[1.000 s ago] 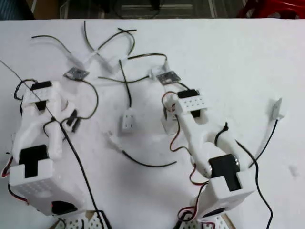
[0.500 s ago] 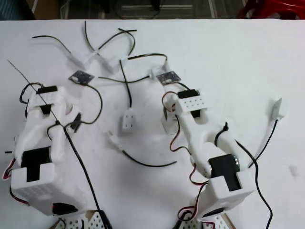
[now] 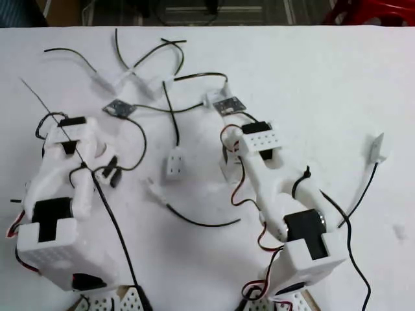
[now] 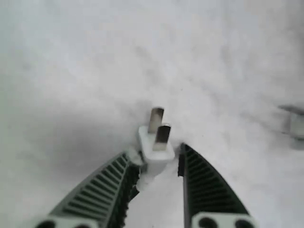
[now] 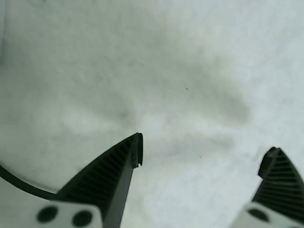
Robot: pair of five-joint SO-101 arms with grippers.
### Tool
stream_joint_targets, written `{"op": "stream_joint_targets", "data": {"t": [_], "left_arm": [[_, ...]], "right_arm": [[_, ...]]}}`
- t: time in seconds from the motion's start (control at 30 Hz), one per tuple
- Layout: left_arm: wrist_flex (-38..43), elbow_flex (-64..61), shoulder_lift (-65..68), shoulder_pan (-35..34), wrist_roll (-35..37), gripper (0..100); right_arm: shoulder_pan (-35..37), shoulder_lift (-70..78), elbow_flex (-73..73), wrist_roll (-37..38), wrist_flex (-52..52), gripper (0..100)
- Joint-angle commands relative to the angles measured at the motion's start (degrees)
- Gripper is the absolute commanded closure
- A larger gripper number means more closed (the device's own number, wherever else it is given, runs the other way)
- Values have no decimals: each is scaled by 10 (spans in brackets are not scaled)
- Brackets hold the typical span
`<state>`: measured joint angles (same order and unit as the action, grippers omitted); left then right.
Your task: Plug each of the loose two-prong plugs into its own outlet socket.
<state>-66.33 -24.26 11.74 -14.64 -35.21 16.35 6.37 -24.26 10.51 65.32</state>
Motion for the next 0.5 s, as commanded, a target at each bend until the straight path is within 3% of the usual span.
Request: {"op": "stream_joint_targets", "data": {"t": [0.0, 0.3, 0.47], "left_arm": [[1, 0, -2, 13, 4, 985], [-3, 16, -26, 39, 33, 976], [-3, 18, -188, 79, 104, 976]], "right_arm": [[-5, -23, 3, -1, -3, 618], [-5, -23, 3, -1, -3, 618], [-6, -16, 3, -1, -3, 618]]}}
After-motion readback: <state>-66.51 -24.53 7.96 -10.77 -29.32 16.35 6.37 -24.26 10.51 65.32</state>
